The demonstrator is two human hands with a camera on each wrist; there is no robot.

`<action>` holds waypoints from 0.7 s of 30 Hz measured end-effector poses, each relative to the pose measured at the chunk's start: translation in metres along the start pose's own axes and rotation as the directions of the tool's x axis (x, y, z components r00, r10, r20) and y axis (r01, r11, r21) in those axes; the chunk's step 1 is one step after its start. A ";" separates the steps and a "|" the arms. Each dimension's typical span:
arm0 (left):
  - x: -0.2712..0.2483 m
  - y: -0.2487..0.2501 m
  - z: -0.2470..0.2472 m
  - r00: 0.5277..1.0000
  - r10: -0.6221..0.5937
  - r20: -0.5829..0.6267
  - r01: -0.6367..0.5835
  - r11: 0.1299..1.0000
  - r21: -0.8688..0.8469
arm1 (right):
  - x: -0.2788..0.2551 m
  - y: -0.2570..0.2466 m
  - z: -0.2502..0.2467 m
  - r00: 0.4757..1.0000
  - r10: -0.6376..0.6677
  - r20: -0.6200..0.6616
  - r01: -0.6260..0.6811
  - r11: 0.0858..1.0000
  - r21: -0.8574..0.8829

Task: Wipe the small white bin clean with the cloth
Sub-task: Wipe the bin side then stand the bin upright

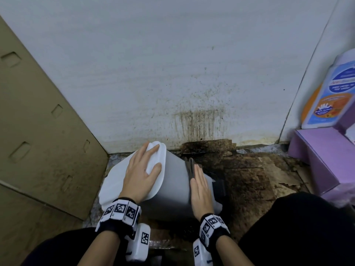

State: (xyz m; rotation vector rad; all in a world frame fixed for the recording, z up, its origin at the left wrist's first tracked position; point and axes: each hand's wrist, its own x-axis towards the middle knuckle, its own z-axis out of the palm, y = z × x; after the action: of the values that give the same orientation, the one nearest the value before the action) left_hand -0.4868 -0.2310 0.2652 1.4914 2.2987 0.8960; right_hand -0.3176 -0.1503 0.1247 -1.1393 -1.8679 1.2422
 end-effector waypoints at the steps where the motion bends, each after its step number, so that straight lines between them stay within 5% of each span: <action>1: 0.000 0.000 0.000 1.000 0.000 0.001 0.000 1.000 0.001 | 0.000 0.008 -0.001 0.999 0.049 -0.003 -0.049 0.999 -0.007; 11: -0.003 -0.004 -0.004 1.000 -0.008 -0.029 0.008 1.000 0.006 | -0.007 -0.021 0.008 0.994 0.107 0.012 -0.106 0.992 -0.066; 21: -0.001 -0.001 0.000 0.999 -0.001 -0.032 0.001 1.000 0.011 | -0.028 -0.094 0.025 0.983 -0.174 0.050 0.174 0.985 0.005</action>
State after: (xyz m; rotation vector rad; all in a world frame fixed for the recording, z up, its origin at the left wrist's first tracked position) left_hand -0.4872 -0.2319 0.2644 1.4908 2.3307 0.9148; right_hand -0.3569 -0.2030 0.2021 -0.9298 -1.9586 1.1818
